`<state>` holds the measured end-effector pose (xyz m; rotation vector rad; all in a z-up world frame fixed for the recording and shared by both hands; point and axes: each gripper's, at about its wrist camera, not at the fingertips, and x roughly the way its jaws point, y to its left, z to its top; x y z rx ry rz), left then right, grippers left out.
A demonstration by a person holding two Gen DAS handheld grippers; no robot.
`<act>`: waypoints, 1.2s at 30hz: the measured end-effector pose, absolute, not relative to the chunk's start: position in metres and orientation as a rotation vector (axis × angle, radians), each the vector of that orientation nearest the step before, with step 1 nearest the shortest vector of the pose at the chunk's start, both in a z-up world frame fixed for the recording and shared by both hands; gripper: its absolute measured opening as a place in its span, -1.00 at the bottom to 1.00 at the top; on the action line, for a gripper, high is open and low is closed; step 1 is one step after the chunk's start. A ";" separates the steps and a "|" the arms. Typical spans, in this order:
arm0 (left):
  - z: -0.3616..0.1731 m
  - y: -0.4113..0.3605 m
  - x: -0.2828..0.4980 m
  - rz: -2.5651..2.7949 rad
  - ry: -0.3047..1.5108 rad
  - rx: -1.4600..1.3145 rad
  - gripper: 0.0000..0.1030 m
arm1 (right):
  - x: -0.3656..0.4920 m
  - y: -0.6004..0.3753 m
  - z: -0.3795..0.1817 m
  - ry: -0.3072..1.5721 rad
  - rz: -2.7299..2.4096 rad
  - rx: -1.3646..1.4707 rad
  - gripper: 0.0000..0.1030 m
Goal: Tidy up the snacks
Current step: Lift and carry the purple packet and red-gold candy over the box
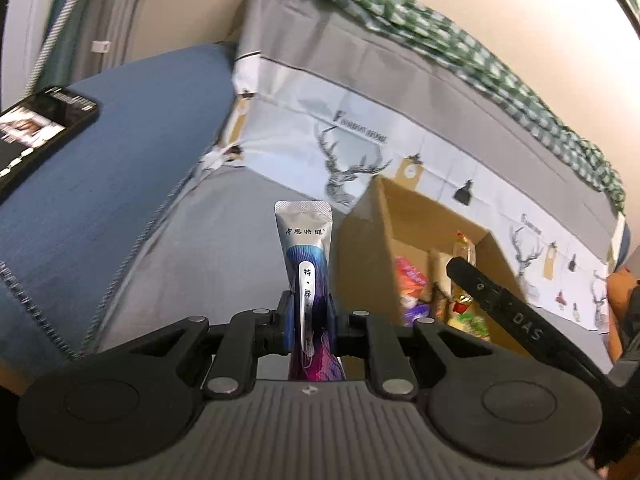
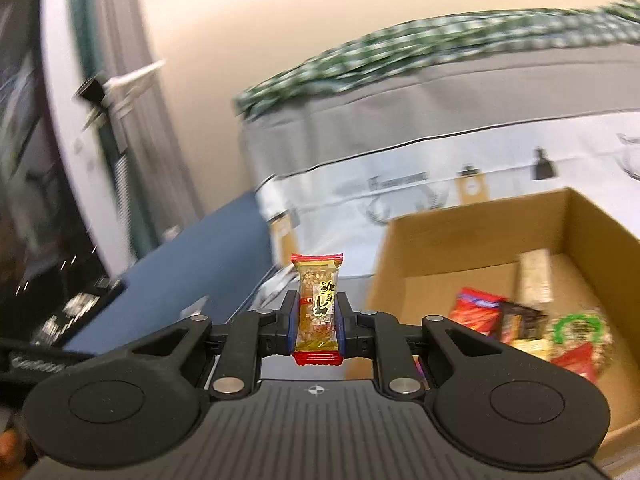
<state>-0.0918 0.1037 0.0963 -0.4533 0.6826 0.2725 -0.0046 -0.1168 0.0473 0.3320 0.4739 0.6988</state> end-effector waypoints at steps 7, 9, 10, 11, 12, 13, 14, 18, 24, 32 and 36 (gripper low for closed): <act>0.112 0.068 -0.060 0.192 0.669 -0.405 -0.67 | 0.021 -0.157 0.038 0.454 0.543 0.449 -0.64; 0.114 0.059 -0.049 0.174 0.666 -0.400 -0.67 | 0.027 -0.167 0.036 0.445 0.501 0.471 -0.64; 0.114 0.055 -0.045 0.166 0.665 -0.401 -0.67 | 0.030 -0.172 0.035 0.444 0.479 0.482 -0.64; 0.115 0.051 -0.038 0.155 0.665 -0.401 -0.67 | 0.033 -0.176 0.033 0.445 0.459 0.494 -0.64; 0.115 0.048 -0.032 0.146 0.665 -0.400 -0.67 | 0.035 -0.180 0.031 0.446 0.442 0.505 -0.64; 0.115 0.044 -0.026 0.139 0.664 -0.397 -0.67 | 0.038 -0.184 0.030 0.445 0.425 0.515 -0.64; 0.116 0.039 -0.019 0.130 0.663 -0.394 -0.67 | 0.040 -0.188 0.029 0.441 0.407 0.522 -0.64; 0.117 0.023 0.006 0.095 0.666 -0.387 -0.67 | 0.043 -0.201 0.025 0.431 0.342 0.551 -0.64; 0.120 0.005 0.037 0.050 0.663 -0.371 -0.67 | 0.047 -0.212 0.022 0.424 0.284 0.578 -0.64; 0.121 -0.007 0.067 0.029 0.679 -0.371 -0.67 | 0.051 -0.220 0.019 0.413 0.244 0.587 -0.64; 0.117 -0.011 0.073 0.033 0.700 -0.357 -0.67 | 0.053 -0.221 0.018 0.416 0.241 0.592 -0.64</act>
